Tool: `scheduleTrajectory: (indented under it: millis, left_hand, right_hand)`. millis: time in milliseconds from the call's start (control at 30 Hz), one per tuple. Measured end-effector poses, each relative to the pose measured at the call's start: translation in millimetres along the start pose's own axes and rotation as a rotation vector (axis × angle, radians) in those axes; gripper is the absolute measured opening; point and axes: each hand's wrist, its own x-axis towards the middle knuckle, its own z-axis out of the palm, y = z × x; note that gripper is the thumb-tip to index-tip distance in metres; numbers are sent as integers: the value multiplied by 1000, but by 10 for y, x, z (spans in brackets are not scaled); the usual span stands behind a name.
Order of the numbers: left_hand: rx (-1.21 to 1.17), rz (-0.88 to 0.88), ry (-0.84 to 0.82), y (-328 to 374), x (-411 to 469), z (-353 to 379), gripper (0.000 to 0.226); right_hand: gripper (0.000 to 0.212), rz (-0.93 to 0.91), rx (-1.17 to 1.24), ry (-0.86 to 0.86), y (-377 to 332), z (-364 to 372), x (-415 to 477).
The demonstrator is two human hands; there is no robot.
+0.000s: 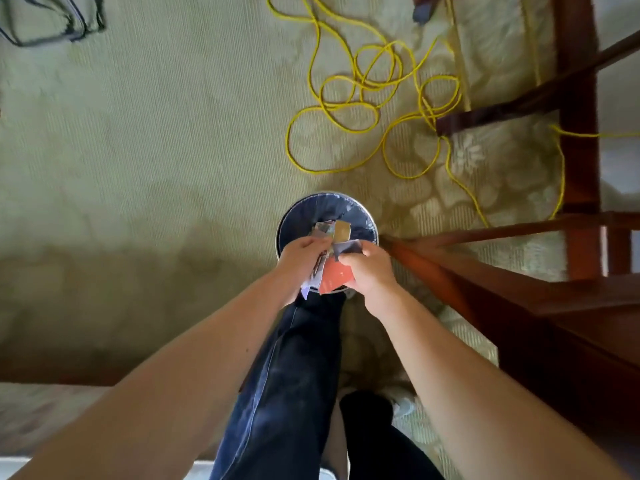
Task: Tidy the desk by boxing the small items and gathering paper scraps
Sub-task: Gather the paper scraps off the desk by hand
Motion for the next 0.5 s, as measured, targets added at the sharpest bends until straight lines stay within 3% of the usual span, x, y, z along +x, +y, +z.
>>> scheduleTrajectory:
  millis: [167, 267, 400, 500]
  left_hand:
    - [-98, -100, -2, -217, 549, 15, 21]
    - [-182, -202, 7, -254, 680, 2, 35]
    - [-194, -236, 54, -258, 677, -51, 56]
    - [-180, -216, 76, -231, 553, -45, 53]
  right_hand:
    - [33, 33, -17, 48, 235, 95, 504]
    - [19, 93, 18, 26, 330, 104, 638]
    - [54, 209, 69, -37, 339, 77, 623]
    - [52, 224, 108, -18, 310, 40, 509]
